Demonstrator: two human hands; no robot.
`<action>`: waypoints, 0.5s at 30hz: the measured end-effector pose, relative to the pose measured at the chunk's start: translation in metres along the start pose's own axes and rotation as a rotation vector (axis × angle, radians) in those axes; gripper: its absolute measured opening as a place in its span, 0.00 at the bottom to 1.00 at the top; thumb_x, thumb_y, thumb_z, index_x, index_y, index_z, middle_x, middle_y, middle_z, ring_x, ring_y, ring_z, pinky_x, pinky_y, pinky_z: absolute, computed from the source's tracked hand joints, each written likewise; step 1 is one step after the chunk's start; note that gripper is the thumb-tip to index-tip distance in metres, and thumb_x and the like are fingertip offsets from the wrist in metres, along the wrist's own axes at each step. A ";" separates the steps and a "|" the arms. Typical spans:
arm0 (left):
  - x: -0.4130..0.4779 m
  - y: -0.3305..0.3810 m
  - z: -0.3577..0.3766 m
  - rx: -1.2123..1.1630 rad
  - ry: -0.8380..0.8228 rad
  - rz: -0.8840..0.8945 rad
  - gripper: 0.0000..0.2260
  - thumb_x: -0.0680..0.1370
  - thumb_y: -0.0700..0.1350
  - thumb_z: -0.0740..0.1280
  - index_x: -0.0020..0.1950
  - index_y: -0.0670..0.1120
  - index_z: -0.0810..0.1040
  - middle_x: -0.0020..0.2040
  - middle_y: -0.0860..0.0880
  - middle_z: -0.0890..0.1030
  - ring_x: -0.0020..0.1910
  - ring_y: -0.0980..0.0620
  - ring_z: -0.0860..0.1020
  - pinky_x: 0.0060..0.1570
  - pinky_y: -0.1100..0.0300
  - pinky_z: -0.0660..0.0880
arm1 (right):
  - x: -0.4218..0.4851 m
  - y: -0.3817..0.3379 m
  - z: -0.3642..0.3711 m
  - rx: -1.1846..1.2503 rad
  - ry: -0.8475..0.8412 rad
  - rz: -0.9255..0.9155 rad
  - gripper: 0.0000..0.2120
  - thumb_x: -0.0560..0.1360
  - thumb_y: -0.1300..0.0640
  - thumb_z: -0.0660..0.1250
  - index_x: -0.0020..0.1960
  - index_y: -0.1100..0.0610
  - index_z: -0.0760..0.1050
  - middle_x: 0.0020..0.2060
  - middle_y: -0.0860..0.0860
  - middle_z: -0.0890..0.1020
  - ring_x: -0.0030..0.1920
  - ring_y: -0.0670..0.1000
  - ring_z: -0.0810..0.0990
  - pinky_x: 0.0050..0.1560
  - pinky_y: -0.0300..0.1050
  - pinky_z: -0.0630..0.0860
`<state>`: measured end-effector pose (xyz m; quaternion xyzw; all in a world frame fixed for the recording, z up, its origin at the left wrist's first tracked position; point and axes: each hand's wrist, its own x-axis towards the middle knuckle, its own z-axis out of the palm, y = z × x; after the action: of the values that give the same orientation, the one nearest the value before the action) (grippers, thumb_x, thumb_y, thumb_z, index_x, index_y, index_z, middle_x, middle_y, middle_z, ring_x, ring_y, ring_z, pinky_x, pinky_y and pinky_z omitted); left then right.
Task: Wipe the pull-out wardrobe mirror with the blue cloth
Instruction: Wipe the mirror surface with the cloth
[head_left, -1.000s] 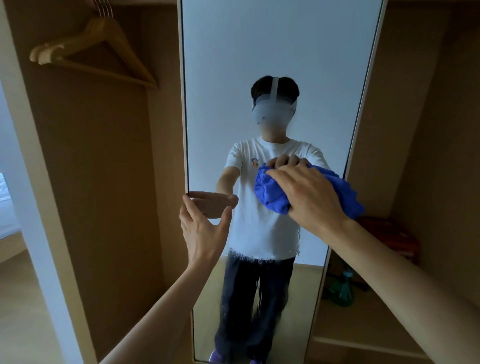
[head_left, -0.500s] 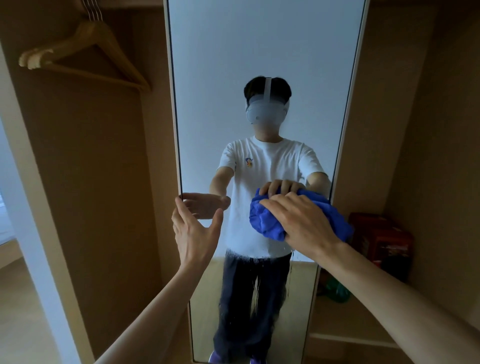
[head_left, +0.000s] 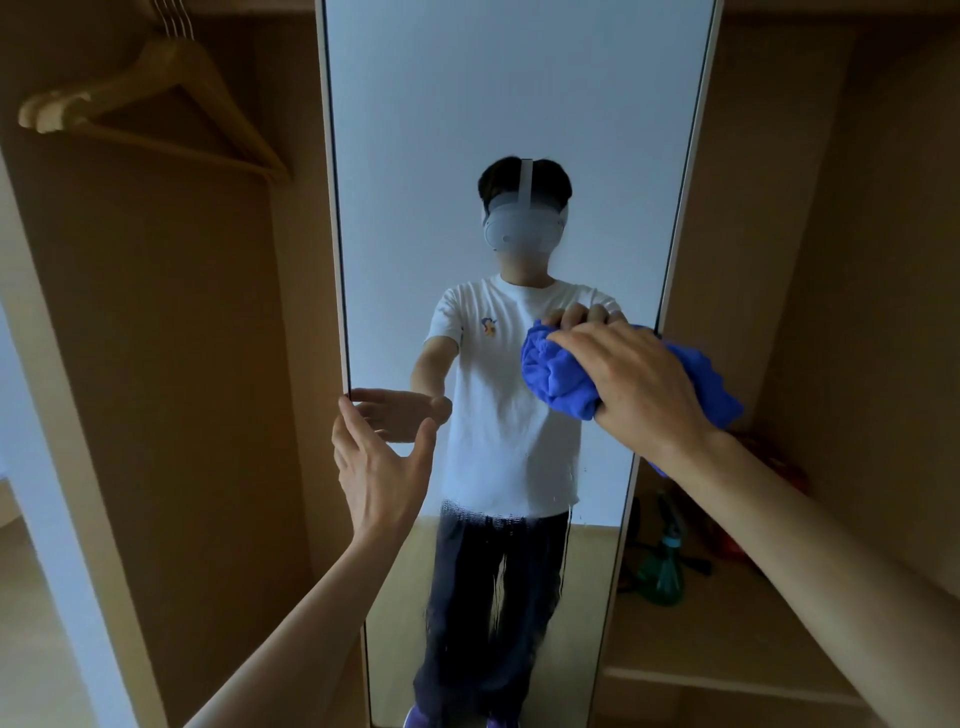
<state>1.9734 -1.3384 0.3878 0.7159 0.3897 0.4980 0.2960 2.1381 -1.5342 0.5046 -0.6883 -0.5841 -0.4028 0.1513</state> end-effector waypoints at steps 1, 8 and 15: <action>0.000 -0.001 0.000 0.000 0.002 0.002 0.45 0.77 0.65 0.66 0.83 0.50 0.43 0.82 0.44 0.52 0.80 0.41 0.54 0.73 0.37 0.63 | -0.006 -0.002 0.004 -0.005 0.003 0.000 0.18 0.74 0.64 0.66 0.63 0.60 0.76 0.52 0.55 0.80 0.49 0.59 0.77 0.51 0.61 0.73; 0.000 -0.004 0.000 0.002 -0.005 0.009 0.44 0.77 0.65 0.66 0.83 0.51 0.44 0.82 0.44 0.52 0.80 0.41 0.55 0.73 0.36 0.64 | -0.056 -0.021 0.030 0.030 -0.109 0.009 0.20 0.71 0.63 0.64 0.63 0.56 0.76 0.52 0.50 0.80 0.46 0.55 0.77 0.47 0.56 0.74; 0.002 -0.009 -0.002 0.015 -0.021 0.021 0.44 0.77 0.64 0.66 0.83 0.51 0.44 0.82 0.44 0.53 0.79 0.40 0.57 0.71 0.36 0.66 | -0.050 -0.019 0.014 0.038 -0.084 0.111 0.27 0.68 0.65 0.74 0.67 0.59 0.77 0.57 0.54 0.81 0.55 0.58 0.79 0.53 0.55 0.77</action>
<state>1.9694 -1.3319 0.3822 0.7273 0.3827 0.4906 0.2896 2.1256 -1.5536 0.4546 -0.7329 -0.5582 -0.3535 0.1620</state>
